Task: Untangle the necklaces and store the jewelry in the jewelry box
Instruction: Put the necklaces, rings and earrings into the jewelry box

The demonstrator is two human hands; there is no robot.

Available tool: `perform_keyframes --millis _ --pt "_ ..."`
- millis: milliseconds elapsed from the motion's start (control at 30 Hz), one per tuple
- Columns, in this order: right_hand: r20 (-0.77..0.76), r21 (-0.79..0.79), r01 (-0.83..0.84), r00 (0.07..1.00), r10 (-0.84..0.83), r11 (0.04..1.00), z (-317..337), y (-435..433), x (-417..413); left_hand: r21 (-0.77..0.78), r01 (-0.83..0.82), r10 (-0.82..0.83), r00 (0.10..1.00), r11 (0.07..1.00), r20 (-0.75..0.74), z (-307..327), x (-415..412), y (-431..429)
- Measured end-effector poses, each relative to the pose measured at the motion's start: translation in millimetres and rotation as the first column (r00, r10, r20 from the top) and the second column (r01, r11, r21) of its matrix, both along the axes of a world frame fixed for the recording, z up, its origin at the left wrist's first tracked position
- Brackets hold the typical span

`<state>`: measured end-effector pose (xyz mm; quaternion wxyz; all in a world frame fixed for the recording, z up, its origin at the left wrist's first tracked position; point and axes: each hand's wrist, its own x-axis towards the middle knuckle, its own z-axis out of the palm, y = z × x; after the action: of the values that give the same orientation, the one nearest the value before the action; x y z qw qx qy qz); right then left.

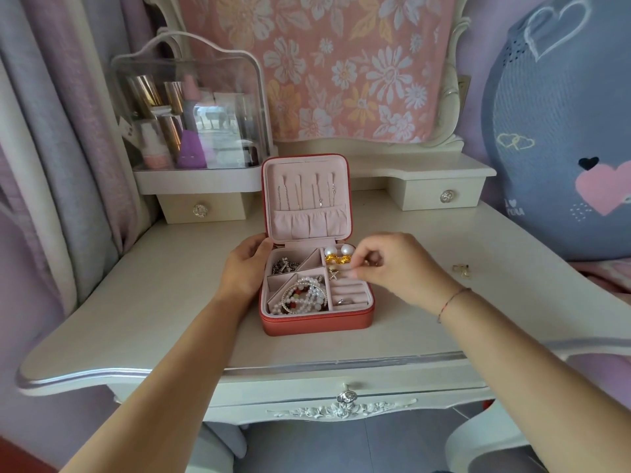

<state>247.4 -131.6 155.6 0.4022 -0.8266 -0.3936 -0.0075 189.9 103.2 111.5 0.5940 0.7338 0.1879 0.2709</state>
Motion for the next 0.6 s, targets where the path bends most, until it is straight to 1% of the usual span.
perform_keyframes --millis 100,267,367,500,600 --pt "0.076 -0.070 -0.014 0.997 0.019 0.997 -4.5 8.9 -1.7 0.004 -0.002 0.002 1.000 1.000 -0.010 -0.9 0.0 0.7" --pt "0.093 -0.157 -0.059 0.993 0.074 0.986 -3.7 7.1 0.3 0.005 0.010 -0.010 1.000 1.000 -0.029 -1.7 0.4 3.8" --pt "0.058 -0.129 -0.049 0.997 0.057 0.990 -1.1 5.9 -2.4 -0.002 0.008 -0.008 0.999 1.000 -0.031 -1.7 0.8 3.6" --pt "-0.085 -0.038 -0.073 0.994 0.069 0.997 0.4 7.7 -7.0 0.016 0.000 0.000 1.000 1.000 -0.022 -1.1 -0.1 2.4" --pt "-0.108 -0.022 -0.087 0.991 0.084 0.996 0.2 8.4 -9.0 0.023 -0.005 0.005 1.000 1.000 -0.016 0.4 -0.4 0.9"
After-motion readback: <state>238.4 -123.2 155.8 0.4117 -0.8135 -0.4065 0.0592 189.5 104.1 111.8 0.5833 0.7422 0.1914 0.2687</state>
